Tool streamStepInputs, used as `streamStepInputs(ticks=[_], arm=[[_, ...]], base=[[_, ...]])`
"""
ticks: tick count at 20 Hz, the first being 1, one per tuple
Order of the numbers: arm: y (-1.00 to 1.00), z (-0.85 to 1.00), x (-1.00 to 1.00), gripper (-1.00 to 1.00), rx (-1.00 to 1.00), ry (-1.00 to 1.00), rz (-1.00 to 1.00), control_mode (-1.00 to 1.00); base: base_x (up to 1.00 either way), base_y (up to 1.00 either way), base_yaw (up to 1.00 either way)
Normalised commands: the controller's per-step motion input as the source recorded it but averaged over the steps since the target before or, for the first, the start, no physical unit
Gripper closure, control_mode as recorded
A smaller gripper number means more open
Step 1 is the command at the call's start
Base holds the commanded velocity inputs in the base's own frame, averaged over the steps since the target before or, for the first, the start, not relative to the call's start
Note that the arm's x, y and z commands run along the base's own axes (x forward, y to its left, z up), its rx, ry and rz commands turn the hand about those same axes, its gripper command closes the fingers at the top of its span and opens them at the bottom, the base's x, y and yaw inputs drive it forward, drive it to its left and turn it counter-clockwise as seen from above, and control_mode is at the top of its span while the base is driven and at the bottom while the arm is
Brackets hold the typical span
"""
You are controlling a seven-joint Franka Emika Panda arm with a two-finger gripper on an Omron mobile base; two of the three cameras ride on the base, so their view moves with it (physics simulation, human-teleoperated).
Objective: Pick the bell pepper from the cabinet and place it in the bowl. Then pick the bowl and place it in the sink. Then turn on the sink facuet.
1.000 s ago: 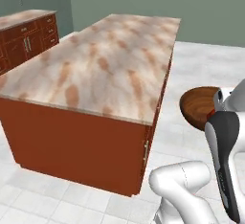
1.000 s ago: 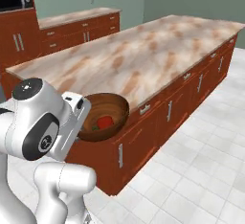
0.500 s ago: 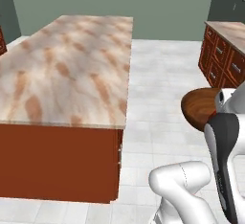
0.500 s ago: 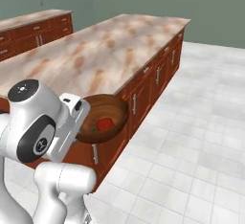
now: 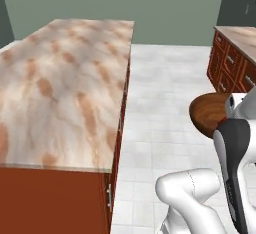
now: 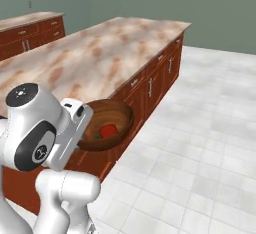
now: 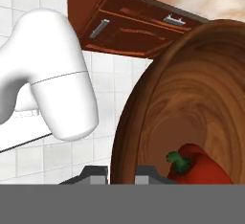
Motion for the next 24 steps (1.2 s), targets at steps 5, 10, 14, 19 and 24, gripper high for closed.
streamStepInputs(ticks=[5,10,14,19,24], arm=[[0.00,0.00,0.00,1.00,0.00,0.00,0.00,1.00],[0.00,0.00,0.00,1.00,0.00,0.00,0.00,1.00],[0.00,0.00,0.00,1.00,0.00,0.00,0.00,1.00],[0.00,0.00,0.00,1.00,0.00,0.00,0.00,1.00],[0.00,0.00,0.00,1.00,0.00,0.00,0.00,1.00]], base=[[0.52,-0.64,-0.06],[-0.13,0.13,-0.74],[-0.09,0.01,-0.67],[-0.19,0.25,0.02],[-0.09,-0.24,-0.16]])
